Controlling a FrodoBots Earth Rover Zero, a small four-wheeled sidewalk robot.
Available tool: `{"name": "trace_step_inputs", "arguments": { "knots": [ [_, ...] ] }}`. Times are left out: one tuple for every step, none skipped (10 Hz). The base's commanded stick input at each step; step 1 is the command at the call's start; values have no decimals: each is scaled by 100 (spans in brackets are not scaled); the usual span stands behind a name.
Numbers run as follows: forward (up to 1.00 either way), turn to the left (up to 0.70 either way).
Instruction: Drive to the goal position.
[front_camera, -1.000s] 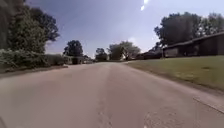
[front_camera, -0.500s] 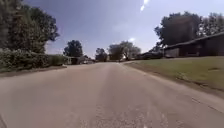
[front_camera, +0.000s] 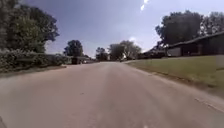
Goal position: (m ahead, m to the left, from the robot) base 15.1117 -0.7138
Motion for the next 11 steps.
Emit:
{"name": "trace_step_inputs", "arguments": {
  "knots": [
    [70, 0],
    [70, 0],
    [70, 0],
    [70, 0],
    [70, 0],
    [70, 0],
    [70, 0],
    [70, 0],
    [70, 0],
    [70, 0],
    [70, 0]
  ]
}}
